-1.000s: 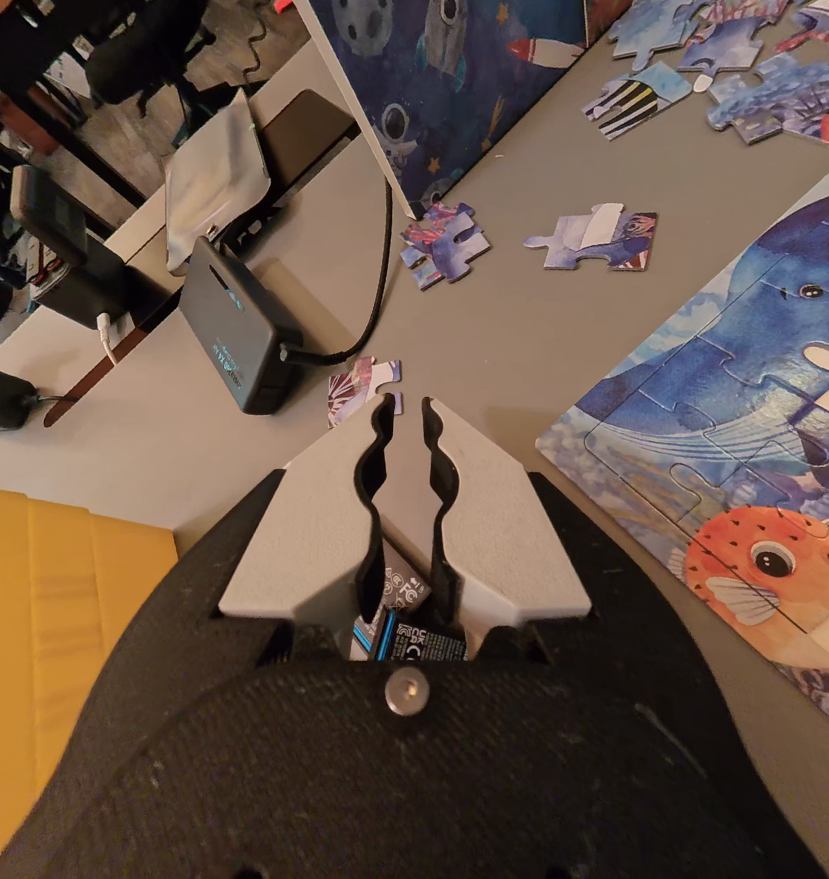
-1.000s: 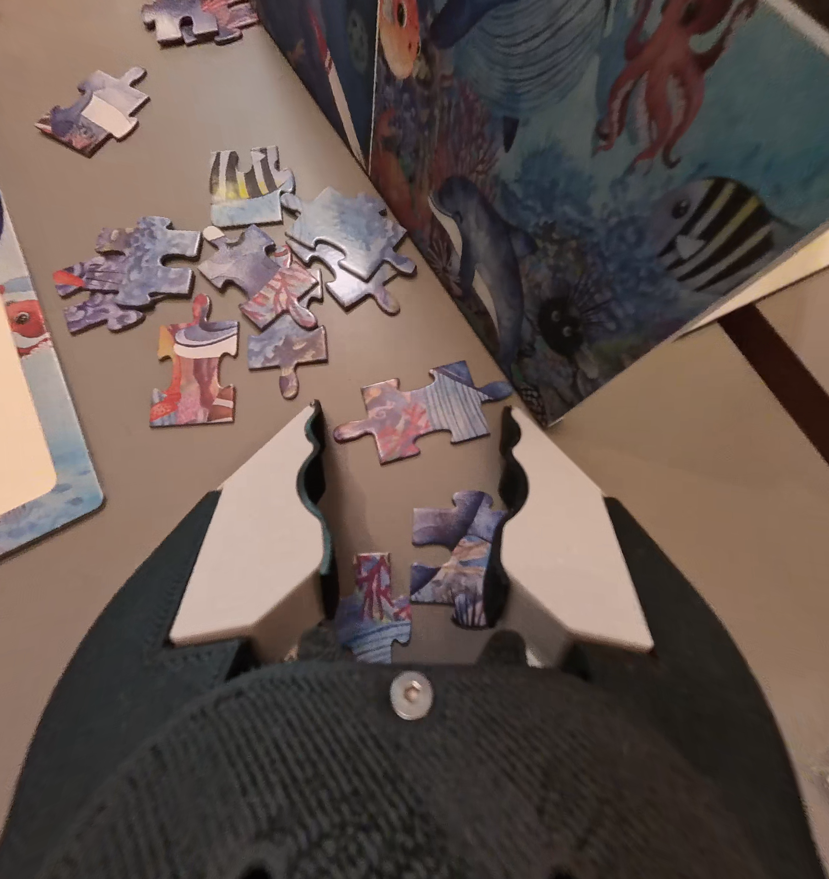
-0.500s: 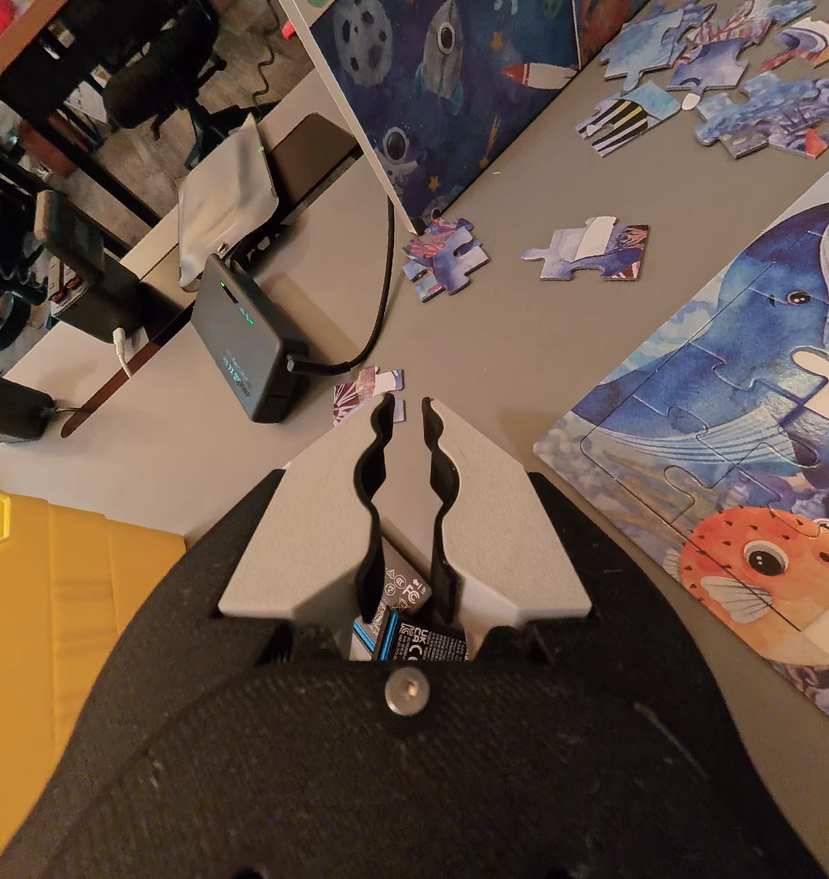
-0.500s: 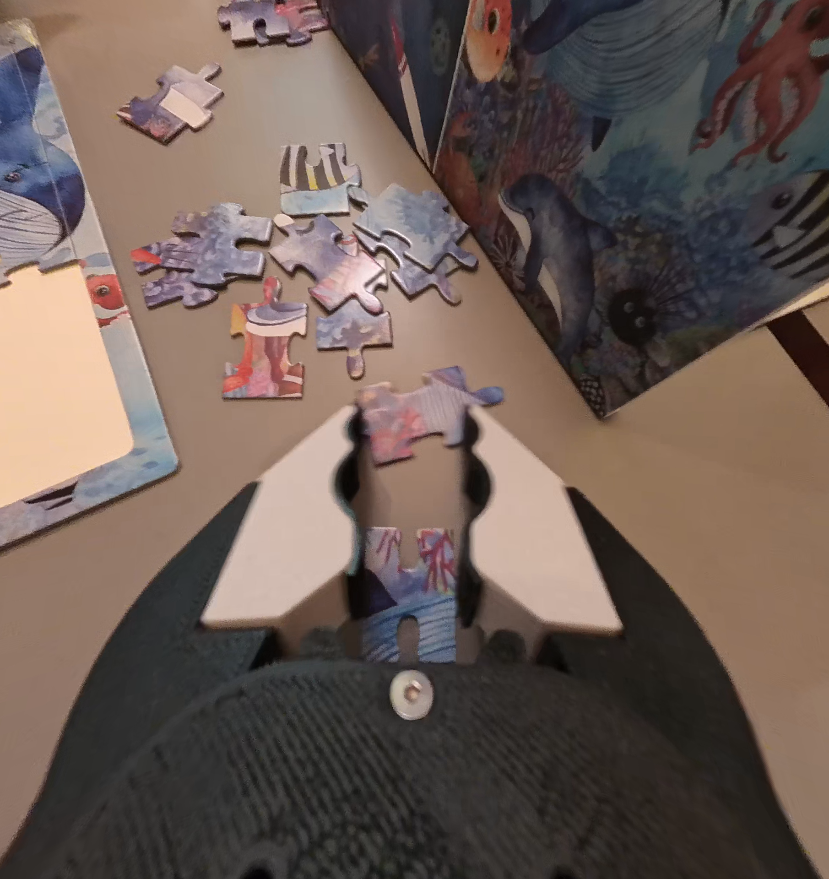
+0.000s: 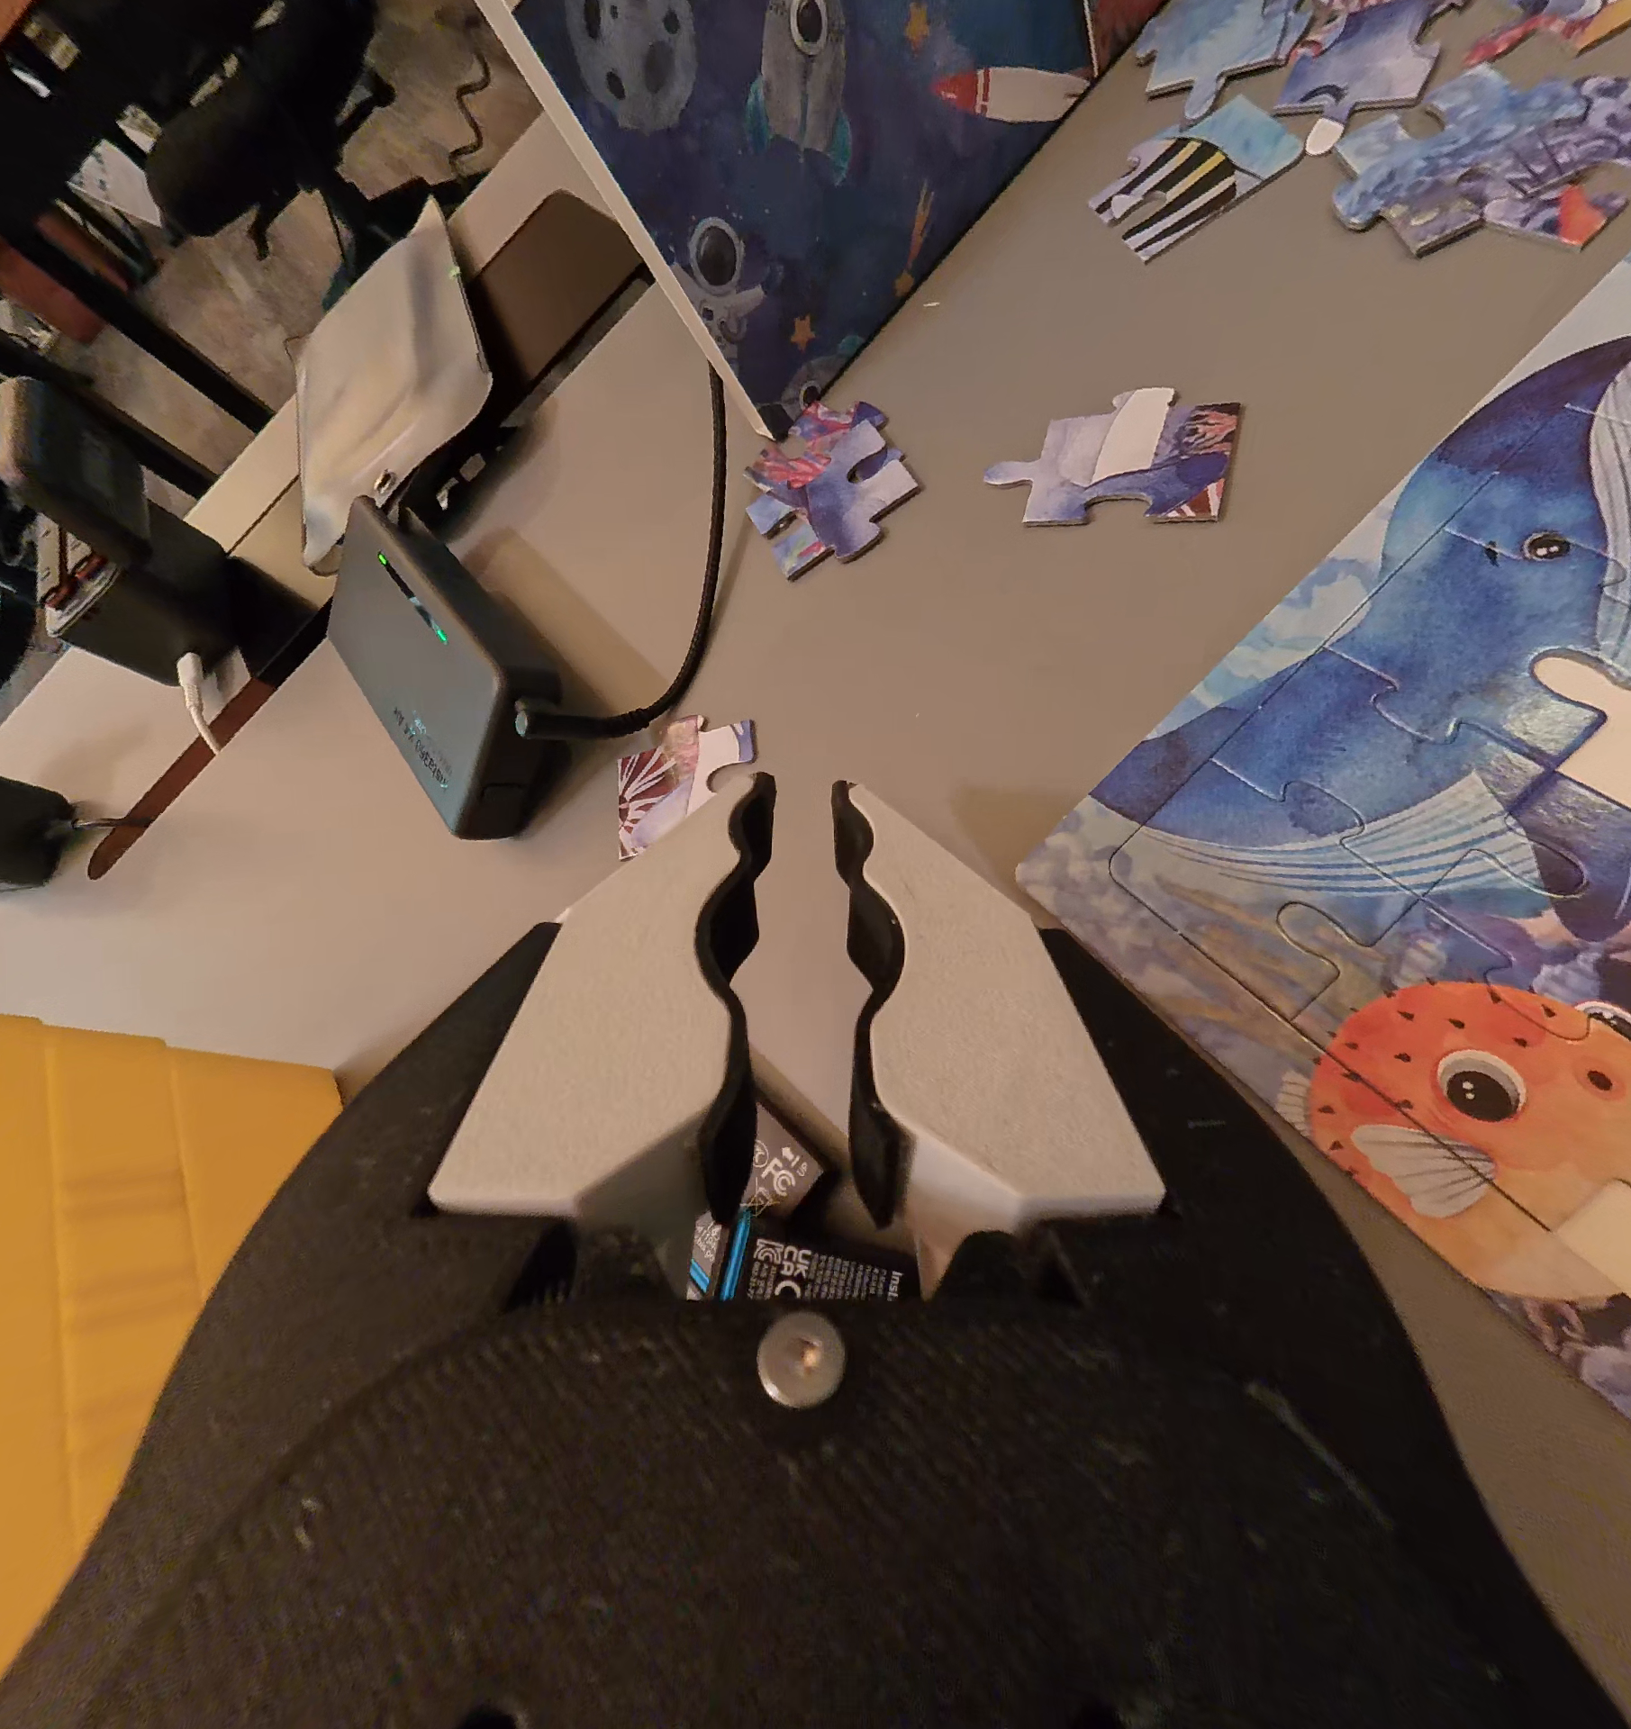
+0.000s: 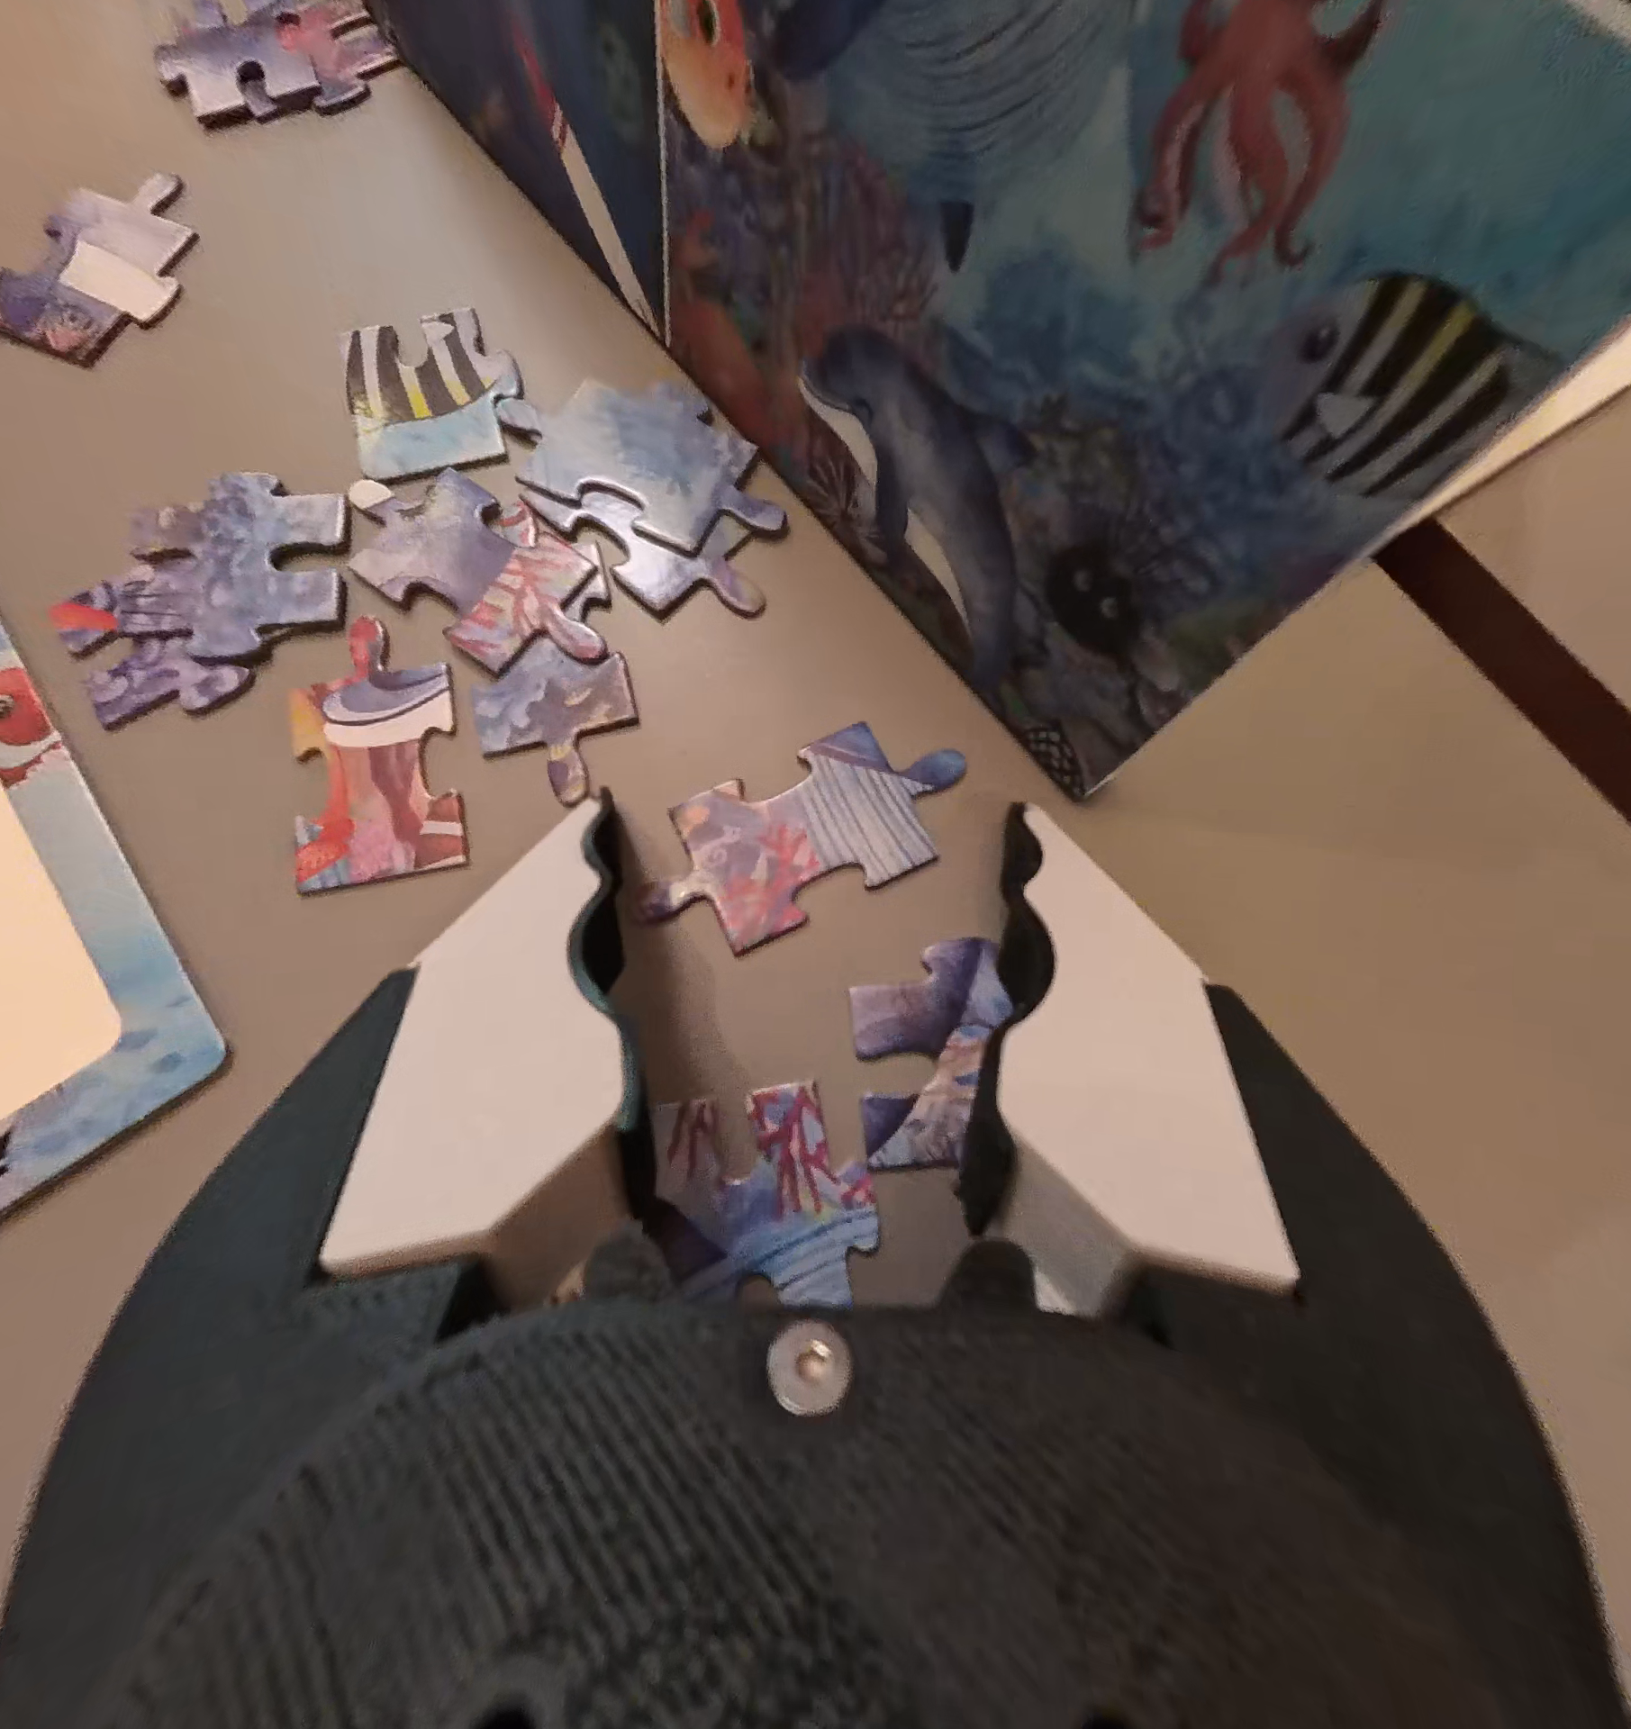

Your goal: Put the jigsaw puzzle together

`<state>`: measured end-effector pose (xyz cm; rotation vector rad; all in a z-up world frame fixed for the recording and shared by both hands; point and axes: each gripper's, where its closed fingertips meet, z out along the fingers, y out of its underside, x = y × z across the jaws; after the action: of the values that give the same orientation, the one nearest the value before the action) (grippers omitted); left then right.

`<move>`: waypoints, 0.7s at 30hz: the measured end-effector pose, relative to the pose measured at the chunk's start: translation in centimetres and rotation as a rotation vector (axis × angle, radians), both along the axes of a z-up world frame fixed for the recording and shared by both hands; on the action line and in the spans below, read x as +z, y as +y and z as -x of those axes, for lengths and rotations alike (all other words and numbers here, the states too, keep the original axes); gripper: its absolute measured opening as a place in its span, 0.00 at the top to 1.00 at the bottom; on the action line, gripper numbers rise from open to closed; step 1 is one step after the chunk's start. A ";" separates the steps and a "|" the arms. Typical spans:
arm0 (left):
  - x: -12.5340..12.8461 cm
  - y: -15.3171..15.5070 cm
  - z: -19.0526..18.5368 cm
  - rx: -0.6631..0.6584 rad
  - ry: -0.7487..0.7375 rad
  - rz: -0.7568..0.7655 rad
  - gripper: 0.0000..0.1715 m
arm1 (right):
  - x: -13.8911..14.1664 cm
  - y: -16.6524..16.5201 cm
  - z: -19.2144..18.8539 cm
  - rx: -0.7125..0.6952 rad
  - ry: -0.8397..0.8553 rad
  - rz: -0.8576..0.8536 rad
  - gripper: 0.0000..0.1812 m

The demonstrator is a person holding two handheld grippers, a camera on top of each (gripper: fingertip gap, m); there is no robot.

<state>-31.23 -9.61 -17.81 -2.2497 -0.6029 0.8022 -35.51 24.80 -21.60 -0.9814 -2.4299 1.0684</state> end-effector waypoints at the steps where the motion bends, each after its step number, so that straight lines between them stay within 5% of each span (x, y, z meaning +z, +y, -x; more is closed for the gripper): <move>1: -0.1 0.0 0.0 0.000 -0.003 0.003 0.94 | 0.0 -0.1 -0.1 0.008 0.000 -0.002 0.57; 4: -0.2 -0.1 0.0 0.002 -0.006 0.009 0.94 | 0.2 -0.8 -0.9 0.064 -0.003 -0.011 0.73; 15: 0.3 -0.2 0.1 0.008 0.014 -0.005 0.94 | 0.6 -1.1 -1.8 0.065 -0.008 0.032 0.73; 21: 0.4 -0.3 0.2 0.009 0.012 -0.010 0.93 | 3.7 -5.1 -3.4 0.148 0.013 0.170 0.74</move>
<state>-31.39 -9.94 -17.45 -2.2325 -0.6111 0.8152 -32.09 19.67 -17.93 -0.8512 -2.4648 1.3463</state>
